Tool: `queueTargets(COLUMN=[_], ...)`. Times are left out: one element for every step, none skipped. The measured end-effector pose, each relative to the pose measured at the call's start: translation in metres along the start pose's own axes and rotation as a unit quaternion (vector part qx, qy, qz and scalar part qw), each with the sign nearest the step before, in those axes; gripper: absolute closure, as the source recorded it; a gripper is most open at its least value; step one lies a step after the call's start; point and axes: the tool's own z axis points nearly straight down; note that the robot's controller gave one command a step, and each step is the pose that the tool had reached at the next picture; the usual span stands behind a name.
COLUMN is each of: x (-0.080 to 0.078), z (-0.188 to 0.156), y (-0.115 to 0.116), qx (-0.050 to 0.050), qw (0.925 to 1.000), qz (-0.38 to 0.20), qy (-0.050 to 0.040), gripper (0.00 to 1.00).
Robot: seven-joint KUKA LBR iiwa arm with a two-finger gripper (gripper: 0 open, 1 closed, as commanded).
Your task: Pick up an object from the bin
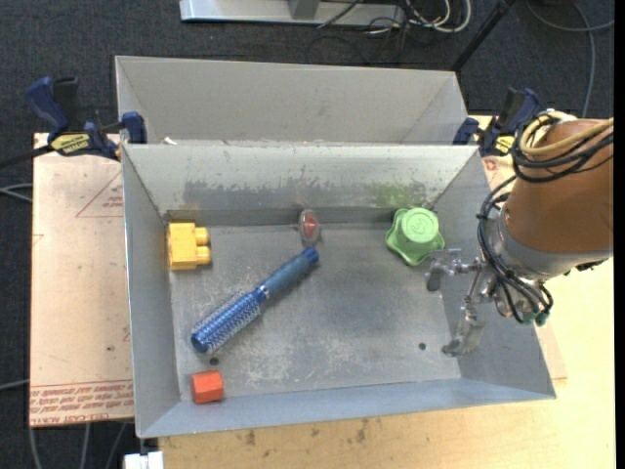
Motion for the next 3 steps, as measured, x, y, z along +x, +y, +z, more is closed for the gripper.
queueTargets(x=[-0.057,-0.166,-0.164], z=[0.044,0.049,0.136], y=[-0.009,-0.029,-0.022], qx=[0.000,0.000,-0.001], qw=[1.0000,0.9983,0.9958], qz=[-0.009,0.058,0.091], qy=[-0.0010,-0.0045,-0.0059], gripper=[0.00,0.00,0.00])
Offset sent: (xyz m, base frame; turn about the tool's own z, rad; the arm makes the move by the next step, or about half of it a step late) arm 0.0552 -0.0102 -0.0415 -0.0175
